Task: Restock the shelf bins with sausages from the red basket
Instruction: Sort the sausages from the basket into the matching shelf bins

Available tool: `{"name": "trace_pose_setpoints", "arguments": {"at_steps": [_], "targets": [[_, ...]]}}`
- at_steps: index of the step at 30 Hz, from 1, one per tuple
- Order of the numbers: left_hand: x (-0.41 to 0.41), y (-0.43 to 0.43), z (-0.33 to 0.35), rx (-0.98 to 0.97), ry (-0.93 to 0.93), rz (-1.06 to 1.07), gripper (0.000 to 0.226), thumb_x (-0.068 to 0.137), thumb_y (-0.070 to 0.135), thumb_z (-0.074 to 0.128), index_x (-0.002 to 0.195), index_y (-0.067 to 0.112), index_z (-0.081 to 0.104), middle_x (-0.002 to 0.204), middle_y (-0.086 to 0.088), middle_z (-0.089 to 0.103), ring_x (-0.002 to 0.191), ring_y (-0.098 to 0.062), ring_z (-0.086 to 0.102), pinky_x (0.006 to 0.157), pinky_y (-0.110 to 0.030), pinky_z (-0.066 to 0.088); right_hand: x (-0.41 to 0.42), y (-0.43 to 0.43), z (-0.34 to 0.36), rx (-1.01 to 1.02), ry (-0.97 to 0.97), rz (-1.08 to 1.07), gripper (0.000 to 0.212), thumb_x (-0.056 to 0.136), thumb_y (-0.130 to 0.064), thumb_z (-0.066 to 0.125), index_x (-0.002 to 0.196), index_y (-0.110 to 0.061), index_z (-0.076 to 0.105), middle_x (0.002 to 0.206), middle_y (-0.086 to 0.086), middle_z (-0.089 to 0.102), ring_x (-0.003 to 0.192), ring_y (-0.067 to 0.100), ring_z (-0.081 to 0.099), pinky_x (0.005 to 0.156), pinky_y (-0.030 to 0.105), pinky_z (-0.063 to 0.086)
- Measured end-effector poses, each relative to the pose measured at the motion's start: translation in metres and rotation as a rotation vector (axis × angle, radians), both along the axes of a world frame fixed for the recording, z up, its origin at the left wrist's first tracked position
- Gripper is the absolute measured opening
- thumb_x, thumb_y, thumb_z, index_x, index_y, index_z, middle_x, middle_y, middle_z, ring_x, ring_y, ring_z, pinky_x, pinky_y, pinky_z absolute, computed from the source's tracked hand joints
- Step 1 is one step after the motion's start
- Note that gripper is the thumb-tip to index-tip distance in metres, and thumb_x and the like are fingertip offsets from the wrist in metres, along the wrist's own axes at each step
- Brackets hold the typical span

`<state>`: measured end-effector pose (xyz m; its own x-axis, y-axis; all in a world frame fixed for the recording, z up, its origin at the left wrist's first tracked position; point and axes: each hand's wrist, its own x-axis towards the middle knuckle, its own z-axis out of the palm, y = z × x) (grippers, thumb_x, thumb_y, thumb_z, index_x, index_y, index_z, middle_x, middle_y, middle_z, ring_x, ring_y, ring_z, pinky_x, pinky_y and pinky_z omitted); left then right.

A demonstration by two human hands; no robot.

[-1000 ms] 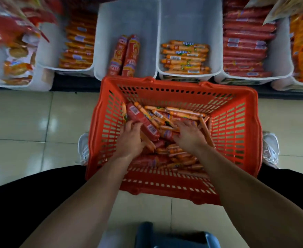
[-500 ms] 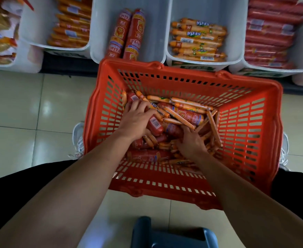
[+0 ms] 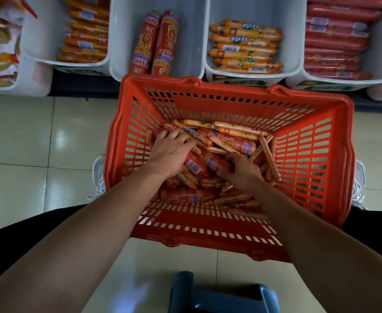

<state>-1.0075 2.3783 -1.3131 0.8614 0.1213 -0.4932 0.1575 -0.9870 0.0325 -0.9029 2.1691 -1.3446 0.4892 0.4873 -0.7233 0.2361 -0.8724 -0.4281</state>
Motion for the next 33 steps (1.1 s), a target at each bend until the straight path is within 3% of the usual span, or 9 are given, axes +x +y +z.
{"name": "trace_pose_setpoints", "arguments": {"at_steps": [4, 8, 13, 17, 21, 27, 30, 33], "targets": [[0.002, -0.004, 0.008, 0.053, 0.105, -0.026, 0.059, 0.082, 0.063, 0.067, 0.133, 0.036, 0.055, 0.129, 0.008, 0.057, 0.128, -0.024, 0.033, 0.104, -0.044, 0.026, 0.008, 0.002, 0.017, 0.033, 0.109, 0.035, 0.059, 0.089, -0.046, 0.068, 0.14, -0.023, 0.047, 0.121, 0.005, 0.049, 0.105, 0.025, 0.056, 0.088, 0.039, 0.051], [-0.003, -0.011, 0.016, -0.051, 0.177, 0.047, 0.054, 0.08, 0.057, 0.07, 0.127, 0.033, 0.057, 0.125, 0.005, 0.058, 0.122, -0.024, 0.044, 0.103, -0.046, 0.033, 0.017, -0.005, 0.038, 0.013, 0.135, 0.05, 0.03, 0.093, -0.036, 0.068, 0.114, -0.017, 0.059, 0.092, -0.005, 0.058, 0.078, 0.008, 0.056, 0.06, 0.022, 0.041], [-0.012, -0.019, 0.047, -0.283, 0.179, 0.3, 0.069, 0.075, 0.058, 0.076, 0.132, 0.025, 0.055, 0.13, -0.001, 0.059, 0.12, -0.023, 0.055, 0.093, -0.035, 0.045, 0.024, -0.012, 0.075, 0.046, -0.014, 0.003, 0.035, 0.09, -0.042, 0.068, 0.117, -0.021, 0.063, 0.103, 0.0, 0.067, 0.09, 0.02, 0.064, 0.075, 0.029, 0.047], [-0.02, -0.016, 0.077, -0.481, 0.107, 0.575, 0.06, 0.079, 0.047, 0.078, 0.13, 0.023, 0.06, 0.123, 0.0, 0.064, 0.114, -0.023, 0.061, 0.094, -0.036, 0.049, 0.031, -0.009, 0.116, 0.082, -0.085, -0.003, 0.031, 0.088, -0.039, 0.068, 0.116, -0.025, 0.067, 0.104, 0.003, 0.07, 0.09, 0.023, 0.066, 0.077, 0.03, 0.052], [-0.022, -0.007, 0.111, -0.517, 0.059, 0.7, 0.054, 0.078, 0.034, 0.08, 0.126, 0.019, 0.062, 0.12, -0.001, 0.066, 0.104, -0.02, 0.062, 0.086, -0.029, 0.048, 0.036, -0.011, 0.167, 0.172, -0.178, -0.026, 0.036, 0.089, -0.034, 0.068, 0.124, -0.023, 0.064, 0.108, 0.0, 0.067, 0.1, 0.021, 0.063, 0.083, 0.026, 0.047], [-0.033, -0.01, 0.16, -0.646, -0.066, 0.854, 0.038, 0.078, 0.021, 0.08, 0.112, 0.023, 0.063, 0.105, 0.0, 0.068, 0.099, -0.021, 0.064, 0.085, -0.031, 0.047, 0.023, -0.015, 0.215, 0.219, -0.245, -0.149, 0.037, 0.076, -0.035, 0.077, 0.104, -0.024, 0.055, 0.09, -0.009, 0.06, 0.085, 0.016, 0.058, 0.057, 0.021, 0.037], [-0.039, -0.017, 0.167, -0.668, -0.109, 0.867, 0.037, 0.08, 0.023, 0.081, 0.112, 0.023, 0.063, 0.099, 0.003, 0.065, 0.097, -0.019, 0.062, 0.08, -0.029, 0.043, 0.01, -0.016, 0.216, 0.251, -0.27, -0.2, 0.036, 0.075, -0.035, 0.078, 0.102, -0.023, 0.057, 0.085, -0.008, 0.062, 0.081, 0.017, 0.062, 0.056, 0.023, 0.037], [-0.043, -0.015, 0.173, -0.653, -0.161, 0.909, 0.033, 0.077, 0.028, 0.082, 0.104, 0.023, 0.065, 0.098, 0.002, 0.068, 0.095, -0.02, 0.065, 0.082, -0.03, 0.047, 0.003, -0.016, 0.224, 0.331, -0.291, -0.265, 0.033, 0.077, -0.034, 0.078, 0.103, -0.025, 0.059, 0.085, -0.01, 0.065, 0.07, 0.004, 0.06, 0.052, 0.016, 0.039]]}}
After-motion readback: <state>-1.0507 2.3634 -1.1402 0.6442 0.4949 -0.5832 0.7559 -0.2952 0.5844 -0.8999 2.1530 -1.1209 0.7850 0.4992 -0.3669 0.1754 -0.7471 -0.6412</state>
